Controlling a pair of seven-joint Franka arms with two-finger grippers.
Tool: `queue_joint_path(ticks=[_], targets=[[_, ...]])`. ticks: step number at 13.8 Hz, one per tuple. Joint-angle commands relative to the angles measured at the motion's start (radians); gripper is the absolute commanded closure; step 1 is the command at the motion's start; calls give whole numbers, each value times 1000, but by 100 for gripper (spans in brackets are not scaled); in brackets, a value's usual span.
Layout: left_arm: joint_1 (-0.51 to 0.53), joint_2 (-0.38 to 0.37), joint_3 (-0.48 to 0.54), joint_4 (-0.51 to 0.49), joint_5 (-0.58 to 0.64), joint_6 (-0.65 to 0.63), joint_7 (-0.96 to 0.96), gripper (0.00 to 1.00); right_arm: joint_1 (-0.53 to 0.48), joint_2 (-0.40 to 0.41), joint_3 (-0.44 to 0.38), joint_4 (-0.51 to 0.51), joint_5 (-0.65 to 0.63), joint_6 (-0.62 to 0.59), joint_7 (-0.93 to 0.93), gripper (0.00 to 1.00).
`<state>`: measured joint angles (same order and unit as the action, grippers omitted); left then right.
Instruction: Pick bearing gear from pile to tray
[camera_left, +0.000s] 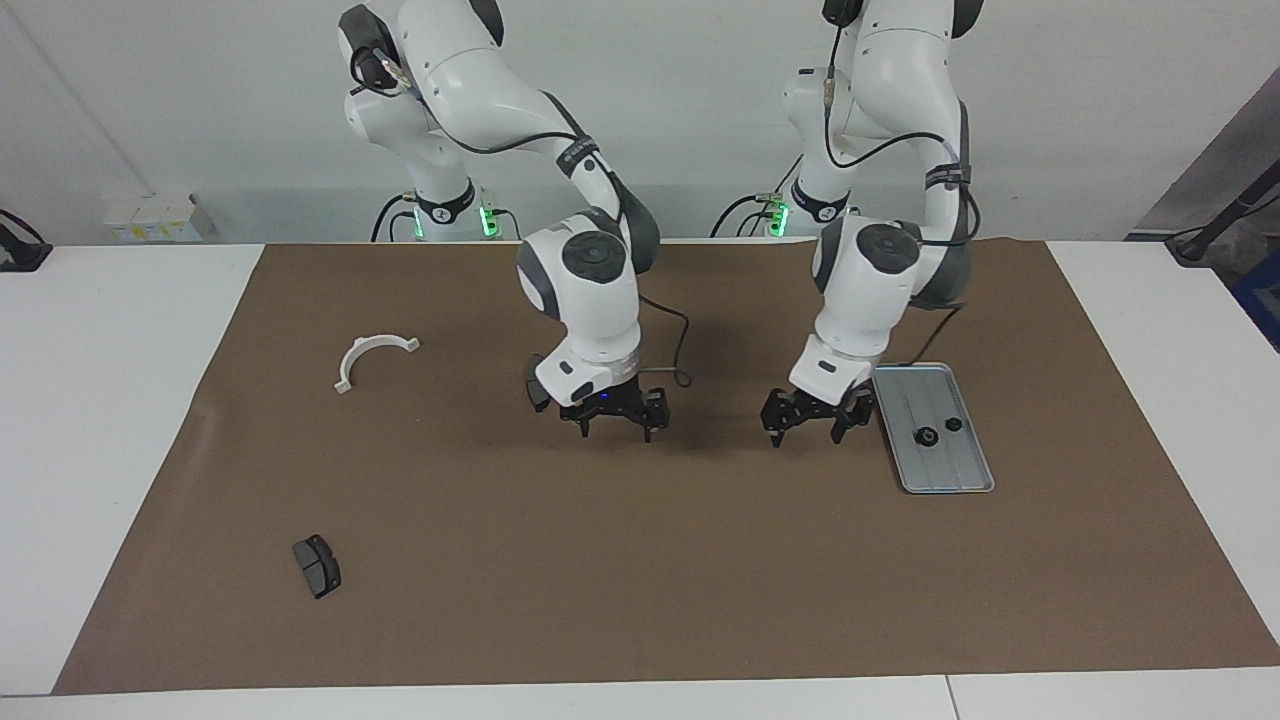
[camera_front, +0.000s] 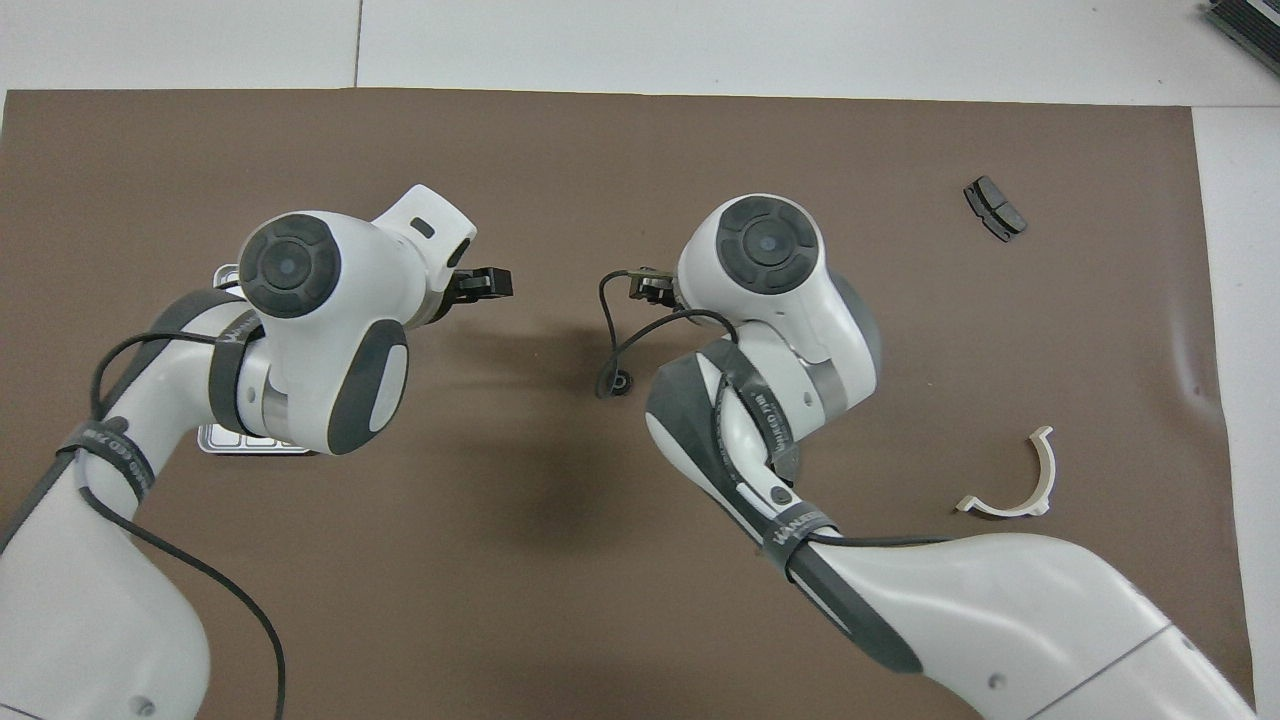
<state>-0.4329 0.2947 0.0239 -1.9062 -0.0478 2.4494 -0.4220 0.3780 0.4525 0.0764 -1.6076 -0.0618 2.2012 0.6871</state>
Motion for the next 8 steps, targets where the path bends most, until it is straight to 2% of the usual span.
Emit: queue_joint_path(ticks=[1, 4, 8], targets=[[-93, 1, 19, -24, -9, 77, -89, 5, -102, -155, 14, -141, 0, 3, -93, 0], [-196, 59, 21, -39, -9, 152, -98, 10, -204, -241, 14, -167, 2, -78, -210, 0], [-254, 69, 19, -71, -9, 172, -95, 19, -295, -342, 14, -166, 7, -179, -340, 0]])
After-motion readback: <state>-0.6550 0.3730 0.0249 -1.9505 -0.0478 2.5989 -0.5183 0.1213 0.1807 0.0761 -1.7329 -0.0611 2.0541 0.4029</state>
